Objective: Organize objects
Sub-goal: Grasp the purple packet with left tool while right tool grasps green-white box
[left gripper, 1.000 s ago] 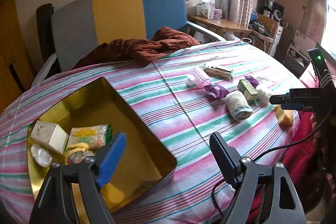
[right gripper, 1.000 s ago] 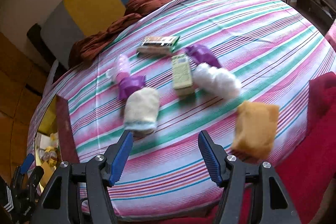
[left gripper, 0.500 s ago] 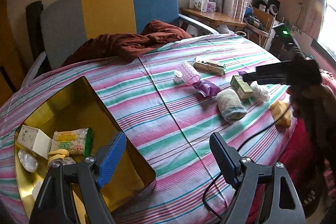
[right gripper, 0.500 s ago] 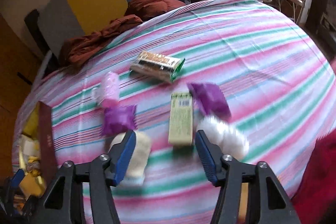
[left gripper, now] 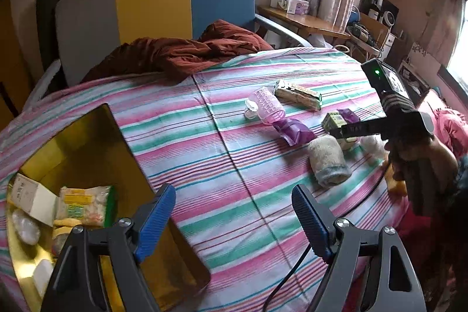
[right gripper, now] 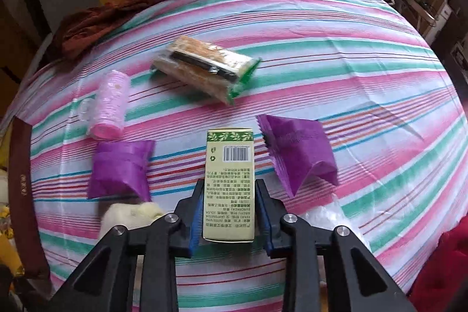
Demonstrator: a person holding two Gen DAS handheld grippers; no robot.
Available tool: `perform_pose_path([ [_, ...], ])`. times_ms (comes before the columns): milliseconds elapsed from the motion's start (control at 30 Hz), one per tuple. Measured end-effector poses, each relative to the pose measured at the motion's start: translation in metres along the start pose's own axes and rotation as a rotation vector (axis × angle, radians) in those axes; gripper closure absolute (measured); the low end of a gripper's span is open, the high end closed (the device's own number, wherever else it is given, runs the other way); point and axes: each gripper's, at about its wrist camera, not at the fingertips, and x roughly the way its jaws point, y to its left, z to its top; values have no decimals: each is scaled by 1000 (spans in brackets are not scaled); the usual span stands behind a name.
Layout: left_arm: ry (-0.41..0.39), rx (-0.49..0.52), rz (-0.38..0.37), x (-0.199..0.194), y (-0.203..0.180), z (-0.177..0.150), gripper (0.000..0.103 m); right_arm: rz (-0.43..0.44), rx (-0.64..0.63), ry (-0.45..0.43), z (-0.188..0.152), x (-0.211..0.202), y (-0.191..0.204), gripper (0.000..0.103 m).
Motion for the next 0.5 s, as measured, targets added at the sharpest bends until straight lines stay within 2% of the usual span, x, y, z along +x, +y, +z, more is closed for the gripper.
perform_pose_path([
  [267, 73, -68, -82, 39, -18, 30, 23, -12, -30, 14, -3, 0, 0, 72],
  [400, 93, -29, -89, 63, -33, 43, 30, -13, -28, 15, -3, -4, -2, 72],
  [500, 134, -27, -130, 86, -39, 52, 31, -6, -30, 20, -2, -3, -2, 72],
])
